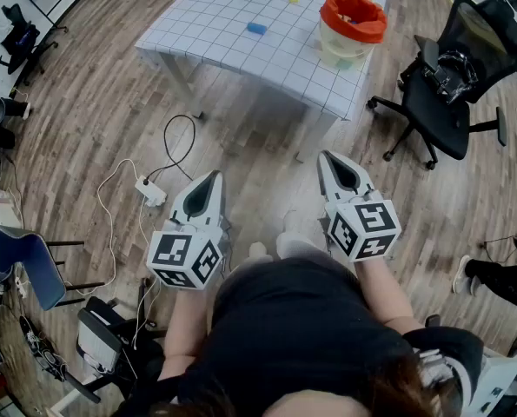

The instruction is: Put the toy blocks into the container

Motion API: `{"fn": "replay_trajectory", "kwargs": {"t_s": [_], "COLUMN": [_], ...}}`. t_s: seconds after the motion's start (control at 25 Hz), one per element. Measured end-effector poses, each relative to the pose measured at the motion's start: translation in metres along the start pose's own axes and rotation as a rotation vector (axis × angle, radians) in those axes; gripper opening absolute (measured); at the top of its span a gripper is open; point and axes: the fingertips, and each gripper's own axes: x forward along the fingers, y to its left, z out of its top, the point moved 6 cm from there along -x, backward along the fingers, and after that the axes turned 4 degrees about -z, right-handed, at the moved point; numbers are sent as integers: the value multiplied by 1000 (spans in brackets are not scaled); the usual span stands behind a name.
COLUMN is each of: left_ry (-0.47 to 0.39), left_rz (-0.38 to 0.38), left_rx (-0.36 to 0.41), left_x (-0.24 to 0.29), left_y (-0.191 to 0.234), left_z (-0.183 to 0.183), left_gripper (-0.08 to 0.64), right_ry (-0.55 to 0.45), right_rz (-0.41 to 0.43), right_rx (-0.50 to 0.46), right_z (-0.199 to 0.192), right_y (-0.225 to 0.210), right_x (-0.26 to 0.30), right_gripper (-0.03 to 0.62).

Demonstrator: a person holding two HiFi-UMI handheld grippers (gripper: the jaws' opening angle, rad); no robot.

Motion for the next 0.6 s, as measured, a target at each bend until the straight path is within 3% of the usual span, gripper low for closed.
{"fn": "replay_trajectory", "kwargs": {"t_s": [0.2, 0.6], "left_ry": [21, 68], "left_rz": [-10, -12], "left_rx": [6, -5], "left_x": [22, 79], "left_y": [-3, -8], "left_z": [5, 13], "left_gripper": [26, 26], "right_ry": [-10, 11], "right_rz": [35, 91], "right_rx": [43, 34], "right_z": [2, 13], "right_y": [-15, -54], "right_x": [9, 42], "right_gripper": [15, 15]}}
